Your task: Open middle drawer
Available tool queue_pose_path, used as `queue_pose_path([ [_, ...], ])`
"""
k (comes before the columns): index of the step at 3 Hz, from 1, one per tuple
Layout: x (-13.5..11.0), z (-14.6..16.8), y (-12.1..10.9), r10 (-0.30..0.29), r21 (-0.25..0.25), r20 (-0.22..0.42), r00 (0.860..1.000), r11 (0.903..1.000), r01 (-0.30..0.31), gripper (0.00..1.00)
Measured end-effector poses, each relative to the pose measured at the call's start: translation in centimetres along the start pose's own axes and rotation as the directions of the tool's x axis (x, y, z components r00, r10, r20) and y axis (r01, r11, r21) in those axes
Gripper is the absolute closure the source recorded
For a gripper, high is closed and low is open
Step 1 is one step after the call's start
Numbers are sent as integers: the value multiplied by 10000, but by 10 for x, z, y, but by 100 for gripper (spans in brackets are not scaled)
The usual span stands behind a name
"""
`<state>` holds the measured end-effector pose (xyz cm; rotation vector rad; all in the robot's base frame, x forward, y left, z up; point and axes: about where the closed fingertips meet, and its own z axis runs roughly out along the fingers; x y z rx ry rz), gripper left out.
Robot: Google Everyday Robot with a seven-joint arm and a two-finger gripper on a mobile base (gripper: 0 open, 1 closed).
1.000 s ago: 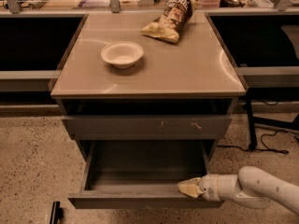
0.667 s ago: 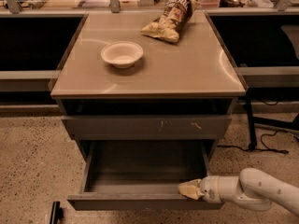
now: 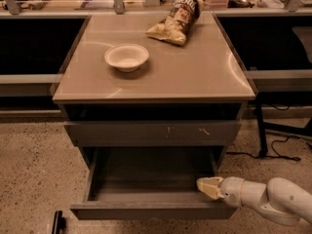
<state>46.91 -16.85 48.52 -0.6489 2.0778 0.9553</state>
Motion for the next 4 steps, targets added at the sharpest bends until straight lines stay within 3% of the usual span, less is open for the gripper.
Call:
queue_pose_path([
  [1, -1, -4, 0, -101, 54, 110, 9999, 9999, 101, 81],
  [4, -1, -4, 0, -101, 52, 109, 9999, 9999, 101, 11],
])
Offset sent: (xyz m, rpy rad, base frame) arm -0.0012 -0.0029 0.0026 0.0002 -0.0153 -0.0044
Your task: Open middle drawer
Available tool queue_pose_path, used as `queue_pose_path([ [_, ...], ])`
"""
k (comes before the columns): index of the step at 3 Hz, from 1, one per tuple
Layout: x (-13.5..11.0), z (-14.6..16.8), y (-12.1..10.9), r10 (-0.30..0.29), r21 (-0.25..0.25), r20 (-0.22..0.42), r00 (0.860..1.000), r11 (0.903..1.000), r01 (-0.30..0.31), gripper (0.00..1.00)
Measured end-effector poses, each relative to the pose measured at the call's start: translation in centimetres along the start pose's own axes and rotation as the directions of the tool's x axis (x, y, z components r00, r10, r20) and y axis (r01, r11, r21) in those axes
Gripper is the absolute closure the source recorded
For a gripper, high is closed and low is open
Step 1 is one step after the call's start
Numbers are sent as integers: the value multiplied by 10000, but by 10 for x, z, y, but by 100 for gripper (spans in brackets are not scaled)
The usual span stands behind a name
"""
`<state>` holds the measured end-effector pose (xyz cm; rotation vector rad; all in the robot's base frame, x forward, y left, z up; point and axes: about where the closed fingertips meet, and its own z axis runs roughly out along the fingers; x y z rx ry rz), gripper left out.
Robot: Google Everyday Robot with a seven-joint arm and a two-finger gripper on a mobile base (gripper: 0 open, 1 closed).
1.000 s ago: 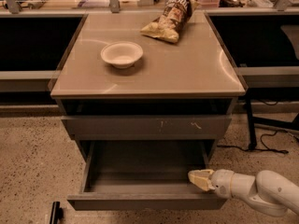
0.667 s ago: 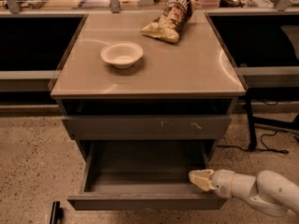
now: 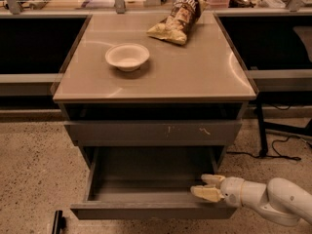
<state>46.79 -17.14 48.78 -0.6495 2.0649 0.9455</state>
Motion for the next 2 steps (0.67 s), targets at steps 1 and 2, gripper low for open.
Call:
queue_pose_path([
  [1, 0, 0, 0, 0, -1, 0, 10000, 10000, 0, 0],
  [2, 0, 0, 0, 0, -1, 0, 10000, 10000, 0, 0],
])
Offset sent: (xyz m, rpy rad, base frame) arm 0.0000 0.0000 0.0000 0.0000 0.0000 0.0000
